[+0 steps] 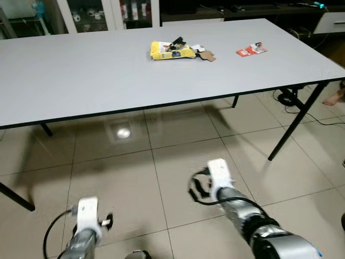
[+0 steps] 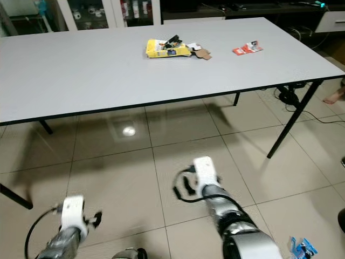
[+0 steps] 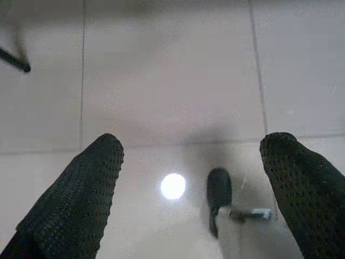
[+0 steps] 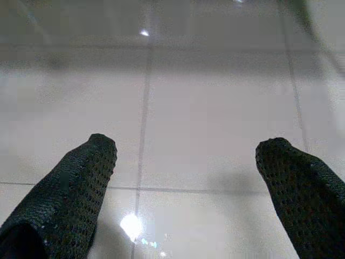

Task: Picking trash to rubbish bin

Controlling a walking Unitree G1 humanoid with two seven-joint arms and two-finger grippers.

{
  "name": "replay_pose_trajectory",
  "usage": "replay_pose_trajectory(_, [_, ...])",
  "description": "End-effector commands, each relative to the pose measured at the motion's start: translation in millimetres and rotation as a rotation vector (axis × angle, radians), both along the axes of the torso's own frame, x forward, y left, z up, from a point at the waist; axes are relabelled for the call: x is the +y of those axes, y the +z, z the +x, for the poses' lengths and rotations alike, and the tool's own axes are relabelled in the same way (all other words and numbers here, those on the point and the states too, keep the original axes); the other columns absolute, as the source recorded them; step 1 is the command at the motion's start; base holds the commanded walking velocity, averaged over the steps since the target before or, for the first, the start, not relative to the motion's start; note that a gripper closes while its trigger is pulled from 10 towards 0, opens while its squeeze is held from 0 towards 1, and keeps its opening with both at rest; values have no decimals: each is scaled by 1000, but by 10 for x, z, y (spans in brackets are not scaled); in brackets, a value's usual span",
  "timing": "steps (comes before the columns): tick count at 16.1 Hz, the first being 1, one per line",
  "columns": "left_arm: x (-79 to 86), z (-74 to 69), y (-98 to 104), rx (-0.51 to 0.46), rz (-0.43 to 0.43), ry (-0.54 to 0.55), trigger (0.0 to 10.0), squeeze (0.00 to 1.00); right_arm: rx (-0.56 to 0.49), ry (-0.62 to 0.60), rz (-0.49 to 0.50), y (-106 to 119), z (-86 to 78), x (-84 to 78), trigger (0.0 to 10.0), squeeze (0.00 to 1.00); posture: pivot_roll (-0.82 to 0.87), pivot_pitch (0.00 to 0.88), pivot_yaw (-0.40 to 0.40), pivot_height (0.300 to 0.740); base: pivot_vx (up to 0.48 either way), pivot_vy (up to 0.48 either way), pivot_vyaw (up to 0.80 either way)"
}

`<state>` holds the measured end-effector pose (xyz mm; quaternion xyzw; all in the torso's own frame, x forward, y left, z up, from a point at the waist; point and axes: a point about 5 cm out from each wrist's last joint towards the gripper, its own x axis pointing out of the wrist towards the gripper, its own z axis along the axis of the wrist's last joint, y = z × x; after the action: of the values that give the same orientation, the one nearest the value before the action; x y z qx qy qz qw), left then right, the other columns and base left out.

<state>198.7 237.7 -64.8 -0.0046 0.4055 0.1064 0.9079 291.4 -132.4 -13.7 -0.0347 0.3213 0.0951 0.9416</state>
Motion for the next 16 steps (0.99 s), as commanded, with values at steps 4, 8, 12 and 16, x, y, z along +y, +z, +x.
replay_pose_trajectory(4, [68, -321, -148, 120, -6, -17, 10000, 0, 91, -129, -75, -163, -179, -313, 10000, 0, -31, 39, 7, 740, 0, 0, 0])
replay_pose_trajectory(8, [134, -660, -261, 216, -2, -28, 10000, 0, 195, -222, -135, -351, -456, -582, 10000, 0, -36, 42, 9, 740, 0, 0, 0])
replay_pose_trajectory(12, [84, -581, -249, 212, 20, -54, 10000, 0, 272, -231, -179, -473, -664, -691, 10000, 0, -44, 45, 10, 740, 0, 0, 0])
replay_pose_trajectory(16, [70, -566, -246, 199, 18, -54, 10000, 0, 353, -261, -268, -551, -868, -912, 10000, 0, -41, 49, 8, 740, 0, 0, 0])
